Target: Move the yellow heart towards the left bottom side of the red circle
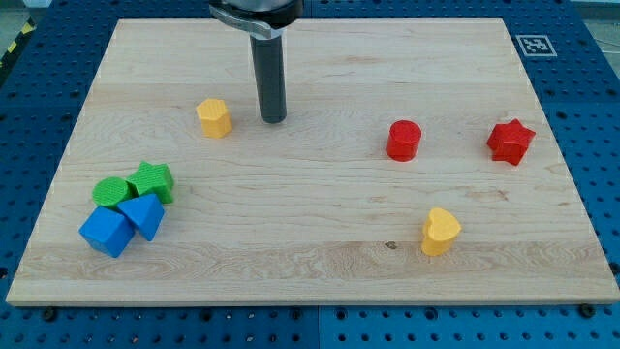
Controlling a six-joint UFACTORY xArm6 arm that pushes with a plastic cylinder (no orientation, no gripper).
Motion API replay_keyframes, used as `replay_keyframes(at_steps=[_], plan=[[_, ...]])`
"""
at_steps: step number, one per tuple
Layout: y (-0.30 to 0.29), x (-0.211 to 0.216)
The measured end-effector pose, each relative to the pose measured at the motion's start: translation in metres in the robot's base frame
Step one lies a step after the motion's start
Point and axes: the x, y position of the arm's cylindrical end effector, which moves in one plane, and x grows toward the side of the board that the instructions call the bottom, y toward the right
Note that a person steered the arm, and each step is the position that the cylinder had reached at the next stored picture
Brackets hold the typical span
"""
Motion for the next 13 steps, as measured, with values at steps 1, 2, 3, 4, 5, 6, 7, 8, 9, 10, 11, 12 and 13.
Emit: replay_keyframes(at_steps=[1,2,3,4,5,6,7,8,9,10,11,12,13], plan=[[-0.024,-0.023],[-0.076,-0.014],[-0.083,-0.014],[-0.055,-0.014],[0.004,0.001],[-0.008,0.056],[-0.045,0.036],[-0.069,0.033],[-0.089,0.032],[-0.090,0.020],[-0.052,0.015],[-0.052,0.015],[-0.031,0.015]])
